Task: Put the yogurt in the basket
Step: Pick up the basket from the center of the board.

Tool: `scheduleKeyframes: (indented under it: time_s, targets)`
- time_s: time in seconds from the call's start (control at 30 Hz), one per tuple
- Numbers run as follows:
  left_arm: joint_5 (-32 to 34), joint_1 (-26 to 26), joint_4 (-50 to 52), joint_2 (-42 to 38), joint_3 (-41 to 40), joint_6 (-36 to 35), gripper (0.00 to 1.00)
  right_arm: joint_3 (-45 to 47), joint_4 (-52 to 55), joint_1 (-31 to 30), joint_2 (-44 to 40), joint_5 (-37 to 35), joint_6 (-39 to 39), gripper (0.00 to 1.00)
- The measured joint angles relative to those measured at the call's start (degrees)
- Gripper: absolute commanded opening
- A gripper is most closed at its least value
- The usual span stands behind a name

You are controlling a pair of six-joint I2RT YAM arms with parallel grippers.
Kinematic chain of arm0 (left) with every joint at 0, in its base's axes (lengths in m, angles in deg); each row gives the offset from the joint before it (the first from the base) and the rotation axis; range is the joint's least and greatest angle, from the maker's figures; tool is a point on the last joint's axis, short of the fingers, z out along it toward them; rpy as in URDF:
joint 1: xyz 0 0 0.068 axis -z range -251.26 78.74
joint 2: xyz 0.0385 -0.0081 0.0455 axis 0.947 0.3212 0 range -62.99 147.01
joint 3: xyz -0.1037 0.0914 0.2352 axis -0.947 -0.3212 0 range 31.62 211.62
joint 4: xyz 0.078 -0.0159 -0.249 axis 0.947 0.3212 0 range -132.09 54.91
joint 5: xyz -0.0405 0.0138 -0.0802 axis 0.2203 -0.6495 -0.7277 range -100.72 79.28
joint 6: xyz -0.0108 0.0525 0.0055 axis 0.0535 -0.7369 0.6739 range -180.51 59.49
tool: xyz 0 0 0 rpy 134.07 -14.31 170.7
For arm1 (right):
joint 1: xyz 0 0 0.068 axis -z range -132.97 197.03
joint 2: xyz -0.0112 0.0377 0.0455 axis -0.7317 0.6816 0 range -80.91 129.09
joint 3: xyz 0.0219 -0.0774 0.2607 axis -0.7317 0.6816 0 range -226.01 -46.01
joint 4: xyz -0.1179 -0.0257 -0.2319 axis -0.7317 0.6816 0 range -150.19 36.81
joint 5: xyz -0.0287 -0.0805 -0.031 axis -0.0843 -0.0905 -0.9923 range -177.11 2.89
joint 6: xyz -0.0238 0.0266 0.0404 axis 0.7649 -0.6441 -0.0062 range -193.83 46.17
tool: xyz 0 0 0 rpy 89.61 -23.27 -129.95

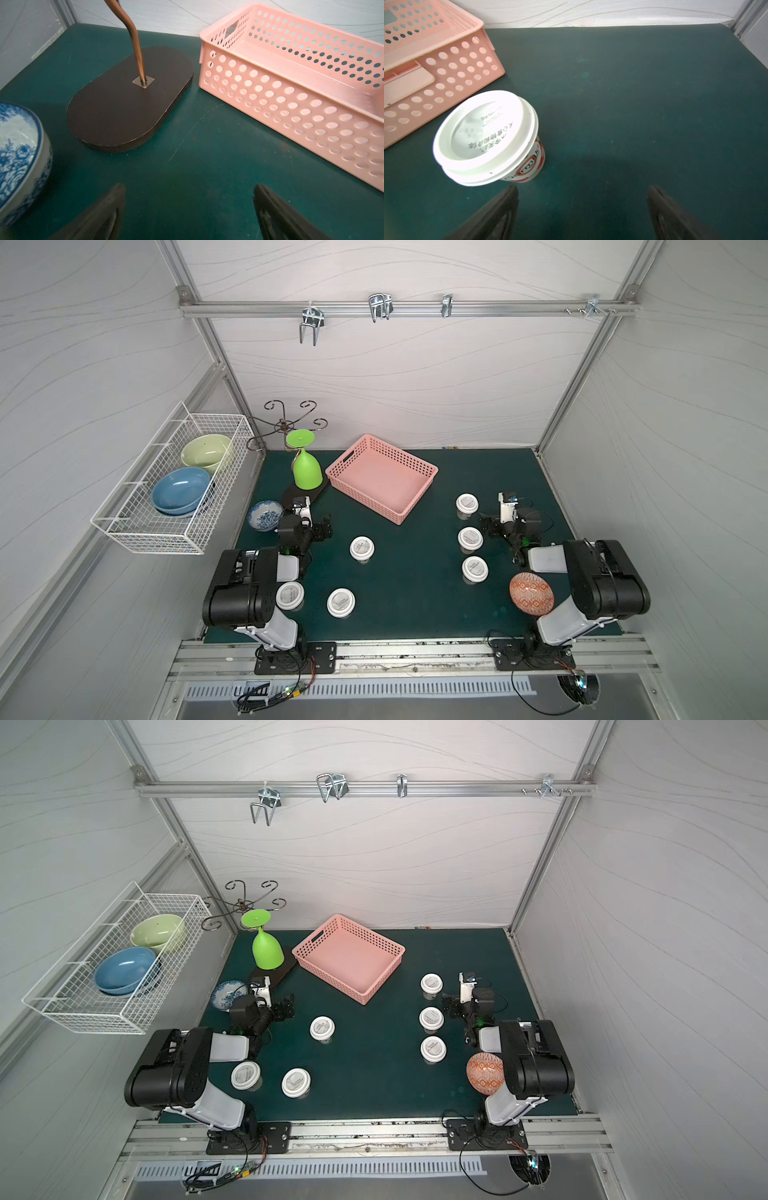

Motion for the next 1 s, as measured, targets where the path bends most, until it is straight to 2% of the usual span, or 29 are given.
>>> scheduleKeyframes:
  time_s: [0.67,0.87,1.0]
  targets:
    - [0.5,0.0,0.6,-0.4,0.0,0.1,1.00,0.0,0.6,-0.2,-0.6,-1.0,0.0,0.99]
    - [1.6,0.0,16.1,-9.3,5.6,0.2,1.00,-5.7,14.8,-0.9,-10.5,-4.9,-2.1,0.99]
    - [1.3,0.0,26.8,-18.7,9.3,0.3,1.00,-12.1,24.3,-1.2,-18.3,-6.3,-8.3,0.99]
